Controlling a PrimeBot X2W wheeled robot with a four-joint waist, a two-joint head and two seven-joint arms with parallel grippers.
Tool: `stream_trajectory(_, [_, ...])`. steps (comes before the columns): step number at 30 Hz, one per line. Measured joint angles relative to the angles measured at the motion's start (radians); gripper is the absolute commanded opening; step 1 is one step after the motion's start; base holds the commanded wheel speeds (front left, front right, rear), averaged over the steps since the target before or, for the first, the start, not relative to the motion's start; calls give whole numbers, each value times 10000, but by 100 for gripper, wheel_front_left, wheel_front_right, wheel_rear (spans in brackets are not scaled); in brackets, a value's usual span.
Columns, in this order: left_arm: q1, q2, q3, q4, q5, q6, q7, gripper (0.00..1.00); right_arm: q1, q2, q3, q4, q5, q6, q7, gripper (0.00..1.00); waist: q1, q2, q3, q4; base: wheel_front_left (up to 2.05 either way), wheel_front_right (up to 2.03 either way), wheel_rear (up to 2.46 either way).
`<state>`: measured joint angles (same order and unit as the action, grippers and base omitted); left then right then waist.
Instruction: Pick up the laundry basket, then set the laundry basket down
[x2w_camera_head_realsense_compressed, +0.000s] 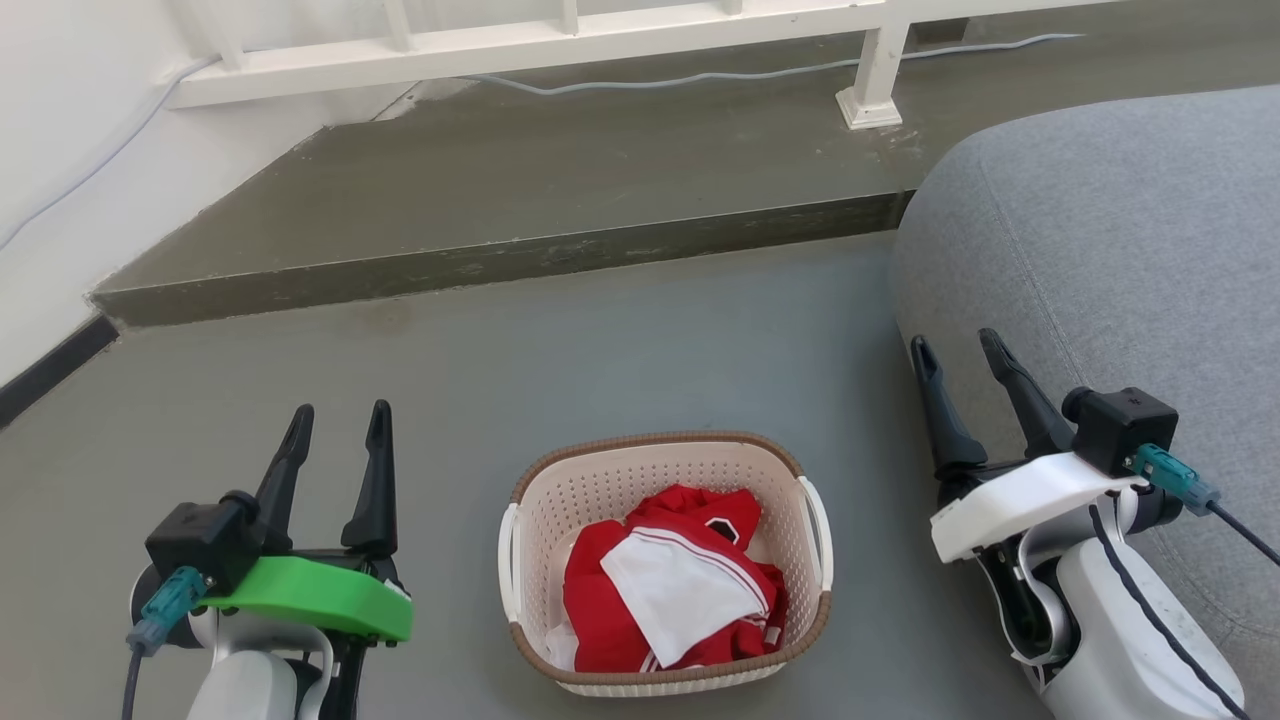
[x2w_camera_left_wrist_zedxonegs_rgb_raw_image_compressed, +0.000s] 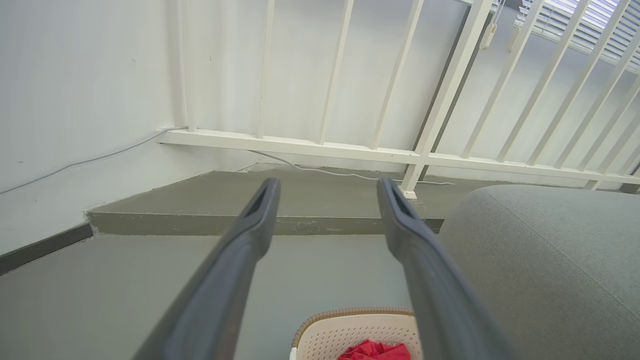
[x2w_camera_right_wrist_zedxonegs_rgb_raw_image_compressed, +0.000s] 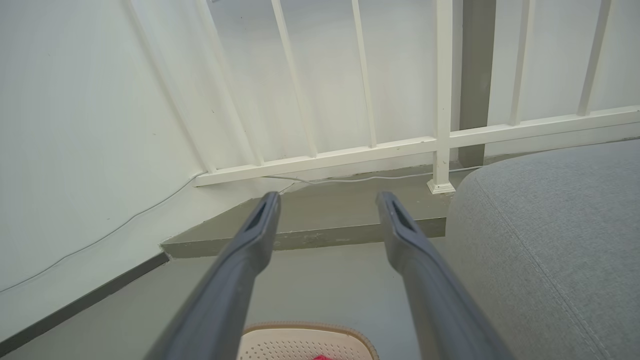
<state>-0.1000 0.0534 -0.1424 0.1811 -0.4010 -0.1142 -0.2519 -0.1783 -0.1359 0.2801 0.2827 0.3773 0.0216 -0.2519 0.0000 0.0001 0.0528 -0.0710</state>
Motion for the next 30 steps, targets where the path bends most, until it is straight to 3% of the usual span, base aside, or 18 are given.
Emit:
stream_trajectory(1, [1, -2, 0, 0, 0, 0, 0, 100, 11, 8, -12, -2, 0, 2, 0, 100, 0, 0, 1, -1, 0, 0, 0])
stream_trajectory(2, [1, -4, 0, 0, -2, 0, 0, 0, 20, 17, -29, -2, -2, 2, -2, 0, 0, 0, 1, -1, 0, 0, 0])
stream_trajectory(13, [299, -100, -67, 548, -322, 0, 123, 0, 566, 190, -125, 470, 332, 2, 79, 0, 0, 0, -16, 19, 0, 0, 0])
stream_trajectory(30, [299, -109, 307, 614, -2602, 0, 715, 0, 566, 359, -798, 422, 2598, 144, 698, 0, 0, 0, -111, 158, 0, 0, 0])
